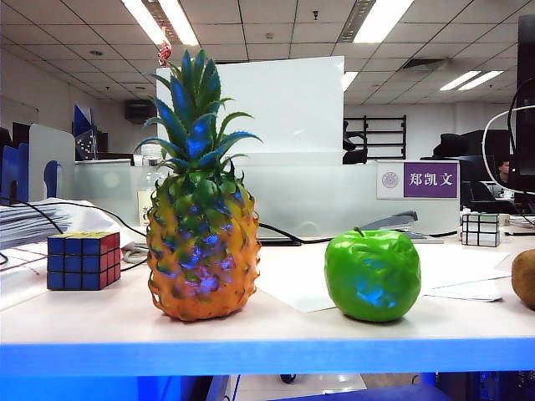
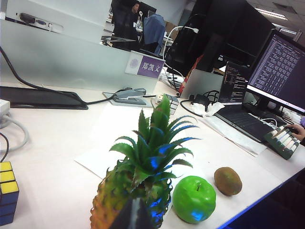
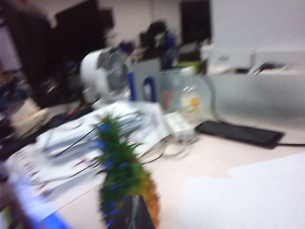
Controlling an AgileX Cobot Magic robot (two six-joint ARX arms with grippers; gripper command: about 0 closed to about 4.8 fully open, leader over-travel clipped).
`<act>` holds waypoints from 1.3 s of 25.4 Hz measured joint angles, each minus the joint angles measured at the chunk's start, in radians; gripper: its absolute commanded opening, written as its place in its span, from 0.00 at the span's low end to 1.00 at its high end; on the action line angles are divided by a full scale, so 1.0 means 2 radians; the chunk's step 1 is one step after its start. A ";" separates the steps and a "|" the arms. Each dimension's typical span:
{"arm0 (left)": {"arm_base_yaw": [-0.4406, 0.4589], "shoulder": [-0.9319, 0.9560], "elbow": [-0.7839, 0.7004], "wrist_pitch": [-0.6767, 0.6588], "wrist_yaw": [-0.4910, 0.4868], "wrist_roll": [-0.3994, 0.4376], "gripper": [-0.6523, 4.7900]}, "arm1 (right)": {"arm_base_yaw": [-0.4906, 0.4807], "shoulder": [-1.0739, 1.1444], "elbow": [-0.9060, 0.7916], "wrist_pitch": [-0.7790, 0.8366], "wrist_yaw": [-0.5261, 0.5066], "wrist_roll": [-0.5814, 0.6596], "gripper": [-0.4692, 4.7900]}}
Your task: Arrange all the fruits from large to small from left to right in a row.
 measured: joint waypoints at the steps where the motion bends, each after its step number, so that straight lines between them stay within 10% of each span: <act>1: 0.000 0.000 0.000 0.000 0.000 0.000 0.11 | 0.000 0.000 -0.015 0.021 0.011 0.000 0.08; 33: 0.000 0.000 0.000 0.000 0.000 0.000 0.11 | 0.000 0.000 -0.091 0.065 0.072 0.000 0.08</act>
